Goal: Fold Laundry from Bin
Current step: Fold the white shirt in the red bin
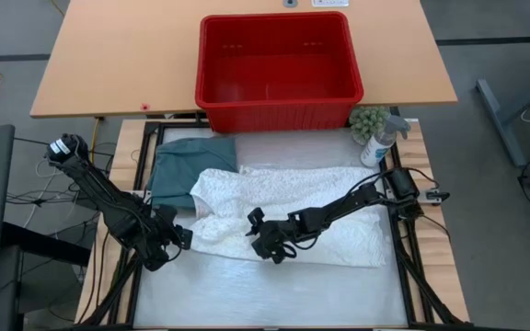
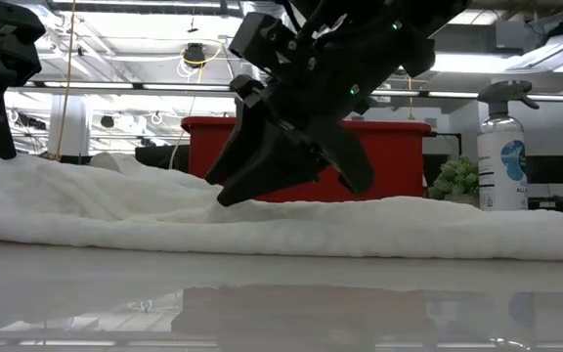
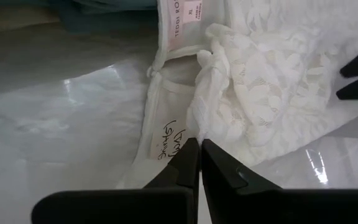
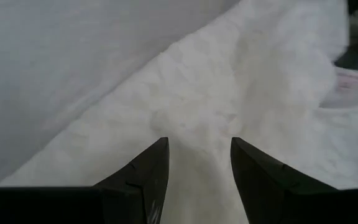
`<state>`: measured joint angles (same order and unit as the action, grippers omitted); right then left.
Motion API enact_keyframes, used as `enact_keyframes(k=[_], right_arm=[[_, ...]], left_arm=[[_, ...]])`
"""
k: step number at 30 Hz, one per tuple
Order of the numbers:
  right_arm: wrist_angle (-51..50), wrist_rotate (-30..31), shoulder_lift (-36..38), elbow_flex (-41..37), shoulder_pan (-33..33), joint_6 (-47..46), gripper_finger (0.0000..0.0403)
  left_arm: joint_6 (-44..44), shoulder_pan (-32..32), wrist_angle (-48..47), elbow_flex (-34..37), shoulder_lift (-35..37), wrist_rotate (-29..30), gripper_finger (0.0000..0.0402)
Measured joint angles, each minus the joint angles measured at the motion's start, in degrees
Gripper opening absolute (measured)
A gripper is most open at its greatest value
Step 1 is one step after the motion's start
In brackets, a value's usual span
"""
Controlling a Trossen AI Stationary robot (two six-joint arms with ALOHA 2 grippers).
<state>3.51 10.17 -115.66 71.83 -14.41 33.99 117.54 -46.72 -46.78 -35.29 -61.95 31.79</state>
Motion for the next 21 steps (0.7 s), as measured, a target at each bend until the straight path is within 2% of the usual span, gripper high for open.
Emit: enact_keyframes(k=[6, 11, 17, 21], right_arm=[[0.59, -1.33, -2.03, 0.19, -0.17, 2.06, 0.0195], [-1.57, -0.84, -6.17, 4.99, -0.46, 1.63, 0.0195], [-11.11, 5.08, -9.41, 13.4, -1.46, 0.94, 0.0183], [-17.62, 3.48, -9.06, 16.35, -1.07, -1.34, 0.0165]], left_arm=[[-0.02, 0.0, -0.02, 0.01, 0.0, 0.04, 0.0], [-0.02, 0.0, 0.18, 0.01, -0.02, 0.07, 0.0], [-0.24, 0.0, 0.2, 0.01, 0.0, 0.02, 0.0], [-0.26, 0.0, 0.2, 0.01, -0.02, 0.01, 0.0]])
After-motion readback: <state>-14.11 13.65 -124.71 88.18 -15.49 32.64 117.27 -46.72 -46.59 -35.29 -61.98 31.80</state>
